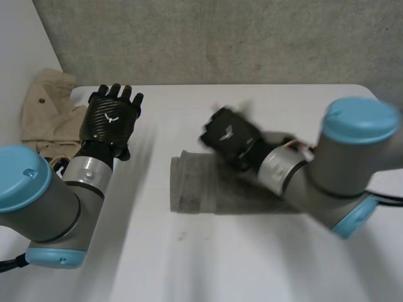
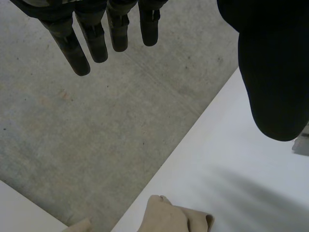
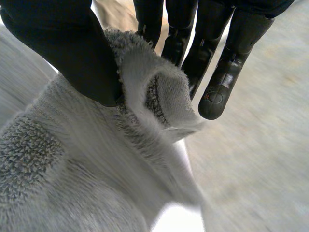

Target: Fold the laundry.

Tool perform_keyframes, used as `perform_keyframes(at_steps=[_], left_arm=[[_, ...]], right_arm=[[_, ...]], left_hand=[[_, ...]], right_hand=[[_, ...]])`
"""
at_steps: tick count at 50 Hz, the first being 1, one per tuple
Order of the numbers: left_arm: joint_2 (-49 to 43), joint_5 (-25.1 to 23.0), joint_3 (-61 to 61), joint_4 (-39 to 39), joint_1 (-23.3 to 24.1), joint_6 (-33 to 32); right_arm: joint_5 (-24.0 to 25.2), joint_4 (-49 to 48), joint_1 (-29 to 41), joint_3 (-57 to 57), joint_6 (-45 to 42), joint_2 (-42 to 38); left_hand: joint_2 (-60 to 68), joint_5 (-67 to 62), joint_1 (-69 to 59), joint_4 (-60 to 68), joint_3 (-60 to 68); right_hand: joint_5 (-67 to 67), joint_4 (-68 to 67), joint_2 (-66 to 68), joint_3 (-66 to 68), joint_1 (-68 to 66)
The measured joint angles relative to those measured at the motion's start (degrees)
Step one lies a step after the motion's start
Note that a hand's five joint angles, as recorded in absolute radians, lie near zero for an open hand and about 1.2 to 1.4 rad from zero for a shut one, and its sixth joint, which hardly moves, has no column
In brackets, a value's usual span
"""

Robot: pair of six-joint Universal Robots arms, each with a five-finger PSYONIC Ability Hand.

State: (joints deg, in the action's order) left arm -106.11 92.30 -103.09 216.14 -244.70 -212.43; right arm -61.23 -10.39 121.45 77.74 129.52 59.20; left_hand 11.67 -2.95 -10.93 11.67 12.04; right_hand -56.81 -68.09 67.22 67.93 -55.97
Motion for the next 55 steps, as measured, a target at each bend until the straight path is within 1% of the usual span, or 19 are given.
perform_keyframes(at_steps=[3,6,8,9,12,16,21,24,25,26,28,32,38,42,50,51,53,54,55], left_arm=[[-0.2,0.0,0.2,0.0,0.5,0.0],[-1.0,0.0,1.1,0.0,1.8,0.0],[-1.6,0.0,1.8,0.0,2.6,0.0],[-2.5,0.0,2.6,-0.1,3.6,-0.1],[-4.4,0.0,4.7,-0.5,5.8,0.0],[-7.1,-0.1,7.5,-1.5,8.6,0.0],[-11.3,-0.1,11.6,-4.1,11.6,0.1],[-13.4,0.0,13.5,-5.8,12.8,0.2],[-13.7,0.0,13.8,-6.1,13.0,0.2],[-14.1,0.0,14.1,-6.5,13.1,0.2],[-14.8,0.0,14.4,-7.2,13.3,0.3],[-14.5,0.4,13.7,-8.4,13.1,0.3],[-10.8,3.1,11.5,-9.8,11.4,1.0],[-7.3,6.3,10.1,-10.8,9.5,3.8],[-3.9,9.2,9.4,-12.5,7.1,9.3],[-3.8,9.3,9.5,-12.7,6.9,9.9],[-3.8,9.3,9.7,-12.8,6.7,10.4],[-3.8,9.2,9.9,-12.9,6.6,10.9],[-3.9,9.2,10.0,-12.9,6.6,11.1]], right_arm=[[-0.1,0.3,2.0,-0.2,0.0,-2.2],[-3.6,0.7,2.9,-0.3,1.2,-4.0],[-6.0,1.0,2.8,-0.2,2.4,-4.2],[-8.6,1.6,2.3,0.0,4.1,-3.9],[-12.2,3.5,-0.6,1.3,8.8,-2.3],[-12.8,7.1,-6.2,4.5,15.0,1.1],[-8.6,10.9,-14.1,11.2,19.5,4.1],[-6.6,11.4,-18.3,15.1,19.4,4.5],[-6.5,11.2,-19.0,15.7,19.1,4.4],[-6.4,10.9,-19.9,16.4,18.6,4.2],[-6.8,9.9,-21.2,17.2,17.2,3.7],[-10.3,7.7,-21.8,15.7,14.1,2.8],[-16.3,6.7,-15.1,9.4,12.0,2.7],[-18.6,6.6,-4.7,3.4,11.0,1.6],[-16.5,6.1,11.0,-3.5,8.7,-4.1],[-15.8,6.1,12.2,-3.8,8.6,-4.8],[-15.0,6.1,13.0,-3.9,8.9,-5.4],[-14.6,6.1,13.3,-3.9,9.9,-5.6],[-14.4,6.1,13.3,-3.8,10.7,-5.7]], left_hand=[[0.0,0.0,0.0,0.0,0.0],[0.0,0.0,0.0,0.0,0.0],[0.0,0.0,0.0,0.0,0.0],[0.0,0.0,0.0,0.0,0.0],[0.0,0.0,0.0,0.0,0.0],[0.0,0.0,0.0,0.0,0.0],[0.0,0.0,0.0,0.0,0.0],[0.0,0.0,0.0,0.0,0.0],[0.0,0.0,0.0,0.0,0.0],[0.0,0.0,0.0,0.0,0.0],[0.0,0.0,0.0,0.0,0.0],[0.0,0.0,0.0,0.0,0.0],[0.0,0.0,0.0,0.0,0.0],[0.0,0.0,0.0,0.0,0.0],[0.0,0.0,0.0,0.0,0.0],[0.0,0.0,0.0,0.0,0.0],[0.0,0.0,0.0,0.0,0.0],[0.0,0.0,0.0,0.0,0.0],[0.0,0.0,0.0,0.0,0.0]], right_hand=[[5.4,5.6,-6.6,-5.6,6.5],[39.3,39.8,-40.7,-40.0,38.3],[39.3,39.8,-40.7,-40.0,38.3],[52.3,54.1,-53.8,-54.4,44.4],[52.9,54.7,-54.7,-55.6,44.4],[52.9,54.7,-54.7,-55.6,44.4],[52.5,54.3,-54.0,-55.2,43.9],[35.8,36.6,-34.6,-35.4,27.1],[35.8,36.6,-34.6,-35.4,27.1],[20.3,20.2,-18.6,-19.9,11.7],[8.1,7.8,-5.8,-7.6,4.6],[1.1,0.1,-1.2,-0.3,1.1],[0.7,0.0,-0.5,-0.3,0.3],[0.1,0.0,-0.5,-0.3,0.3],[2.5,2.8,-3.8,-3.8,2.7],[12.9,14.5,-14.9,-14.5,11.3],[12.9,14.5,-14.9,-14.5,11.3],[33.7,35.6,-36.8,-36.9,32.3],[43.3,45.1,-45.2,-45.3,39.3]])
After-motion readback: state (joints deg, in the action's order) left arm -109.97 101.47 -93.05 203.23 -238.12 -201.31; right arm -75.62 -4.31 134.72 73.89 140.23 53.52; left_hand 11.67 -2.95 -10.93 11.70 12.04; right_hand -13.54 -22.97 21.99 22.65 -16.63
